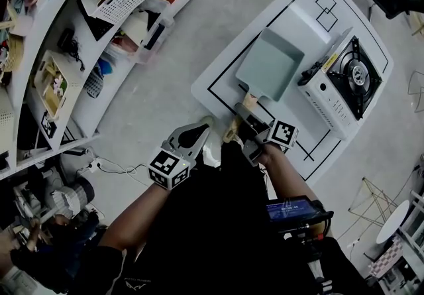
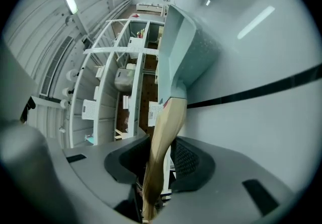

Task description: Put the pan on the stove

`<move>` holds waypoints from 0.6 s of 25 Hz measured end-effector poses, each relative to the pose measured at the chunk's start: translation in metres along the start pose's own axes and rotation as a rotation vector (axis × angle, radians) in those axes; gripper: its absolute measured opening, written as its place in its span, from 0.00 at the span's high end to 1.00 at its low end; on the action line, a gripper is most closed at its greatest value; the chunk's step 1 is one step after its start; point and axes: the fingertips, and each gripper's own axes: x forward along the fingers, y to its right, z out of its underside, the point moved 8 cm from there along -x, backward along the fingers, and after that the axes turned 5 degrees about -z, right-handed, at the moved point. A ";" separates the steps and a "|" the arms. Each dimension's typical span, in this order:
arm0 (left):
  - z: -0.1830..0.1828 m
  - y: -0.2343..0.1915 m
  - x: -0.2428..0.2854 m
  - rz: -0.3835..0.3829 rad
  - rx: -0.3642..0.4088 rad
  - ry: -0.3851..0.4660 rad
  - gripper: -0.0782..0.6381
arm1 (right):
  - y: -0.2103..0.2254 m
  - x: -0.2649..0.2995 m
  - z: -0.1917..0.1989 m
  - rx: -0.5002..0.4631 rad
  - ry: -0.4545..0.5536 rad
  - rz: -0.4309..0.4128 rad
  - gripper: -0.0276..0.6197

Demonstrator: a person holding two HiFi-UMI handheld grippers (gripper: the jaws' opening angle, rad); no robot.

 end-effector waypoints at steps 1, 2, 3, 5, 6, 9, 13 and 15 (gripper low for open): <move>-0.001 0.001 0.001 0.006 0.004 -0.002 0.88 | 0.000 0.000 0.000 -0.002 -0.004 -0.004 0.74; -0.001 0.002 0.002 0.012 0.009 -0.004 0.88 | 0.000 0.000 0.000 0.003 -0.005 -0.008 0.74; -0.002 0.003 0.003 0.018 0.014 -0.007 0.88 | -0.001 0.000 0.001 0.012 -0.001 -0.012 0.74; -0.005 0.003 0.003 0.027 0.022 -0.013 0.88 | 0.000 -0.002 0.002 0.028 0.013 -0.018 0.75; -0.006 0.002 0.004 0.031 0.027 -0.014 0.88 | 0.000 -0.003 0.003 0.033 0.021 -0.020 0.75; -0.010 -0.001 0.005 0.034 0.038 -0.023 0.88 | 0.000 -0.006 0.003 0.042 0.039 -0.038 0.76; -0.014 -0.001 0.009 0.049 0.041 -0.022 0.88 | -0.003 -0.011 0.003 0.065 0.067 -0.070 0.76; -0.016 0.000 0.010 0.057 0.044 -0.019 0.88 | -0.004 -0.013 0.003 0.071 0.082 -0.082 0.76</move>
